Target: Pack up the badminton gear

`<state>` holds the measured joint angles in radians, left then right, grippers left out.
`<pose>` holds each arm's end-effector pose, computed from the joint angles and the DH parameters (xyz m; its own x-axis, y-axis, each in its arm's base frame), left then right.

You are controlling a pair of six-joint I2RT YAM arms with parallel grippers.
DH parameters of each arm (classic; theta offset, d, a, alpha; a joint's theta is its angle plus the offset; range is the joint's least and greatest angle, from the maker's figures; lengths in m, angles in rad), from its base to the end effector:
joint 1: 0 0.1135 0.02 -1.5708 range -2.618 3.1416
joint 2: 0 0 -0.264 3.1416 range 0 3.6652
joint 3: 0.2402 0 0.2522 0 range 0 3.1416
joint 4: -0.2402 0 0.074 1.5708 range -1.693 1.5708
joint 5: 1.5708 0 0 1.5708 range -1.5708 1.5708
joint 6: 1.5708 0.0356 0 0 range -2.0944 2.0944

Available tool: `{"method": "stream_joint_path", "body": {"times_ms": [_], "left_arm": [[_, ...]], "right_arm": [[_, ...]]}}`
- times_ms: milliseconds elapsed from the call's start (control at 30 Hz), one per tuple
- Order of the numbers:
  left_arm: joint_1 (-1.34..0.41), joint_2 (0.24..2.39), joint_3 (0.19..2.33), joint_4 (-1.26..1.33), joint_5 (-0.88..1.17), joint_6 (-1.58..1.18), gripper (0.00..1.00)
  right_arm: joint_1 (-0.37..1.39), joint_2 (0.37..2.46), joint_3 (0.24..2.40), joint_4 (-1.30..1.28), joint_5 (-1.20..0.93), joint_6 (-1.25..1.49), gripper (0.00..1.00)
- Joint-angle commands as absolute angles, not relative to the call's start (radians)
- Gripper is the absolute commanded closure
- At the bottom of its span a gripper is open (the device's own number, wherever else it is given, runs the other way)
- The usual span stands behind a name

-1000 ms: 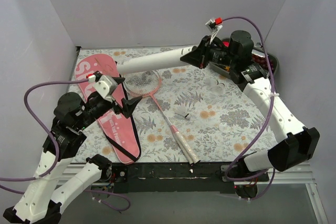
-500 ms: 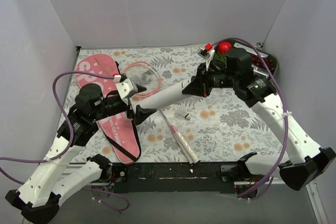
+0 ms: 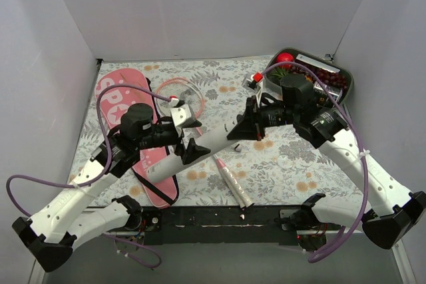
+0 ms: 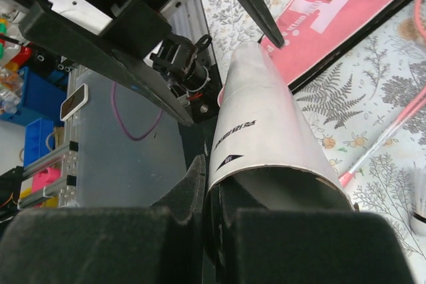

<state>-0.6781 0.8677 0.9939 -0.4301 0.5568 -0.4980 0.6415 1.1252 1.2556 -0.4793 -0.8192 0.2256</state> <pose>0.1317 -0.1302 0.3741 -0.6467 0.0002 -0.7627 0.7016 0.3926 -0.5947 0.1717 0.1607 0.4095 -0.4814 -0.1689 -0.8601 -0.8731 0.1785 0.4537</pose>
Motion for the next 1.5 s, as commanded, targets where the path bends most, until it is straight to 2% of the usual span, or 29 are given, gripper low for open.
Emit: {"method": "stream_joint_path", "body": {"times_ms": [0,267,500,700,867,933,967,1033,1067,1167,1333,1467], "left_arm": [[-0.741,0.899,0.983,-0.413,0.558,-0.488,0.07],[-0.798,0.948,0.983,-0.426,0.611,-0.480,0.07],[-0.822,0.973,0.977,-0.436,0.568,-0.469,0.17],[-0.824,0.976,0.982,-0.439,0.540,-0.466,0.47],[-0.824,0.960,0.974,-0.448,0.493,-0.474,0.81],[-0.824,0.948,0.962,-0.449,0.470,-0.483,0.88],[-0.824,0.943,0.957,-0.449,0.465,-0.491,0.91],[-0.825,0.931,0.951,-0.449,0.456,-0.492,0.94],[-0.825,0.928,0.947,-0.449,0.443,-0.495,0.96],[-0.825,0.922,0.946,-0.469,0.422,-0.492,0.97],[-0.828,0.887,0.933,-0.489,0.405,-0.502,0.95],[-0.830,0.855,0.917,-0.505,0.391,-0.517,0.95]], "right_arm": [[0.669,1.085,1.258,-0.342,-0.908,0.248,0.99],[0.673,1.072,1.287,-0.351,-0.943,0.239,0.99],[0.678,1.046,1.290,-0.348,-0.951,0.245,0.99],[0.681,1.025,1.276,-0.337,-0.953,0.255,0.99],[0.683,1.002,1.244,-0.345,-0.951,0.255,0.99],[0.681,0.985,1.229,-0.345,-0.948,0.253,0.99],[0.683,0.979,1.220,-0.347,-0.945,0.253,0.95],[0.683,0.966,1.204,-0.356,-0.931,0.255,0.80],[0.683,0.965,1.206,-0.373,-0.895,0.249,0.66],[0.681,0.959,1.258,-0.483,-0.745,0.197,0.53],[0.683,0.954,1.428,-0.662,-0.459,0.160,0.46],[0.680,0.985,1.456,-0.721,-0.053,0.160,0.41]]}}
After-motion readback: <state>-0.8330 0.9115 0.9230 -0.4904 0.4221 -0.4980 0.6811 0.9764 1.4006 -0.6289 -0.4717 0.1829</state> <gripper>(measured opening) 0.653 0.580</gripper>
